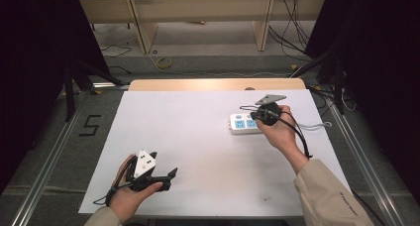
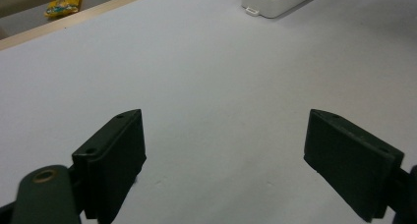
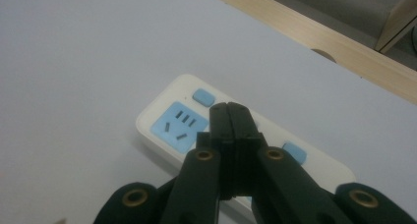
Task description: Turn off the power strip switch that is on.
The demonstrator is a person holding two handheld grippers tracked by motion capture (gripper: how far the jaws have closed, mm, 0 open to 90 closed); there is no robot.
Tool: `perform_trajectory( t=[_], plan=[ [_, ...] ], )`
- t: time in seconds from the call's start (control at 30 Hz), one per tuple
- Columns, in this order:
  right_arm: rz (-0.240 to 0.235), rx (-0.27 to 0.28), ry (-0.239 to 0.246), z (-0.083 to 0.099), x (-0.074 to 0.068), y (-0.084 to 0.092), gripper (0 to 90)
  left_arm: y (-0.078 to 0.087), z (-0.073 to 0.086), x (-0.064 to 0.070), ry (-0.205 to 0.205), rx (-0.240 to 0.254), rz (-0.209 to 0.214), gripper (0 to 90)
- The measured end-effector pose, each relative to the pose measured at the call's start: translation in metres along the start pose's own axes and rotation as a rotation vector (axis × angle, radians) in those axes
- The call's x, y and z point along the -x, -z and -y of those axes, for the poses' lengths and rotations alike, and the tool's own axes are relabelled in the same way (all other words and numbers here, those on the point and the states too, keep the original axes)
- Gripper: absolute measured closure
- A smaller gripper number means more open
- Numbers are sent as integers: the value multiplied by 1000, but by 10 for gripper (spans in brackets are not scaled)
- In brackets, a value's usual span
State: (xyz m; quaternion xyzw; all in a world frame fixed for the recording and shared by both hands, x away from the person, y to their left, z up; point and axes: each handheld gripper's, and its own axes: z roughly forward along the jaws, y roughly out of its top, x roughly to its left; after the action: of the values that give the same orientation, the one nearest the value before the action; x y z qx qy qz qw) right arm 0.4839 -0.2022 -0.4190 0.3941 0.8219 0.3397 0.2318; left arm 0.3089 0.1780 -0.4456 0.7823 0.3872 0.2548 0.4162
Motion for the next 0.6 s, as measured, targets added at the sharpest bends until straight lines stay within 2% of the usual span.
perform_trajectory(
  t=[0.6],
  plan=[
    [7,-57,-53,1,12,-28,900,0,1,0,-2,-3,3,151]
  ],
)
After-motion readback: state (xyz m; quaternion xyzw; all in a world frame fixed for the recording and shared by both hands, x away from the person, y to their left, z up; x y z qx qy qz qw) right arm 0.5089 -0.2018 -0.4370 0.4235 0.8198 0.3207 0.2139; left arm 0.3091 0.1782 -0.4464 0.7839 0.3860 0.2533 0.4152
